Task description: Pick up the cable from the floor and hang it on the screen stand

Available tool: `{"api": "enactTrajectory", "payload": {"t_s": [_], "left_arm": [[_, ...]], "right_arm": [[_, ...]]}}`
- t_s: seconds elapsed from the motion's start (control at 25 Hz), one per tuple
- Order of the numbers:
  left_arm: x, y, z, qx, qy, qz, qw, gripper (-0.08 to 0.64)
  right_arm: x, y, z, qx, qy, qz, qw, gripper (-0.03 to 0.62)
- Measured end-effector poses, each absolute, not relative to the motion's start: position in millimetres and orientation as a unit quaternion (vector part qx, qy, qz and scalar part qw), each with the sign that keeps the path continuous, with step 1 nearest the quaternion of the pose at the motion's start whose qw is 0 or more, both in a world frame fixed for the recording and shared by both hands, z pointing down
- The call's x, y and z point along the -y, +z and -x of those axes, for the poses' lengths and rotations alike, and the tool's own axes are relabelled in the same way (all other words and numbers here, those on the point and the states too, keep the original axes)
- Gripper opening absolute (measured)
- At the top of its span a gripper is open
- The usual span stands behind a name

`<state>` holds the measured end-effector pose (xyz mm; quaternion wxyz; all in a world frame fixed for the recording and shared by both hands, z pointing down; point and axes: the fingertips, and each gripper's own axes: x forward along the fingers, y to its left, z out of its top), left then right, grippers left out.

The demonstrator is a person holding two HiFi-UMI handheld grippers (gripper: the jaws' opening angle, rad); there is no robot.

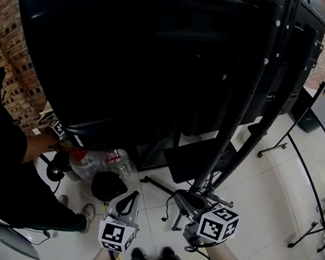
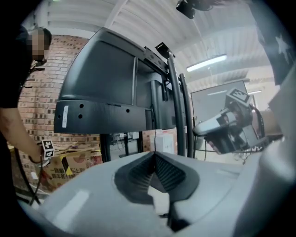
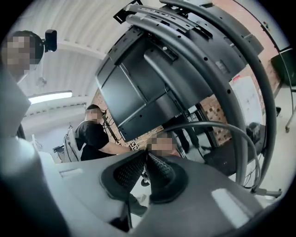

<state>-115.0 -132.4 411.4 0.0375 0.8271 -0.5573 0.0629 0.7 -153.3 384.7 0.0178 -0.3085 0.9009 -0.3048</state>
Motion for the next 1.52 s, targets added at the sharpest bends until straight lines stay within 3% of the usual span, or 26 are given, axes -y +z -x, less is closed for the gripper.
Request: {"api": "enactTrajectory", "payload": {"t_s": [0.32,0.88,1.52], "left_arm": [[138,368,92,0.512,0.048,-0.857,0.023,0.005],[174,266,46,0.471,0.019,-0.88,-0.066,0.005],[200,127,-29,0.414,-0.05,-0.907,-0.057,0.005]], "right_arm": [[182,317,-15,-0.909,-0.241,0.334,0.059,0.023],[216,155,-40,-0.923,-0.13,0.341,0.124,0.025],[240,54,-68,-0.942,-0.061,0.311,0.114,0.026]]}}
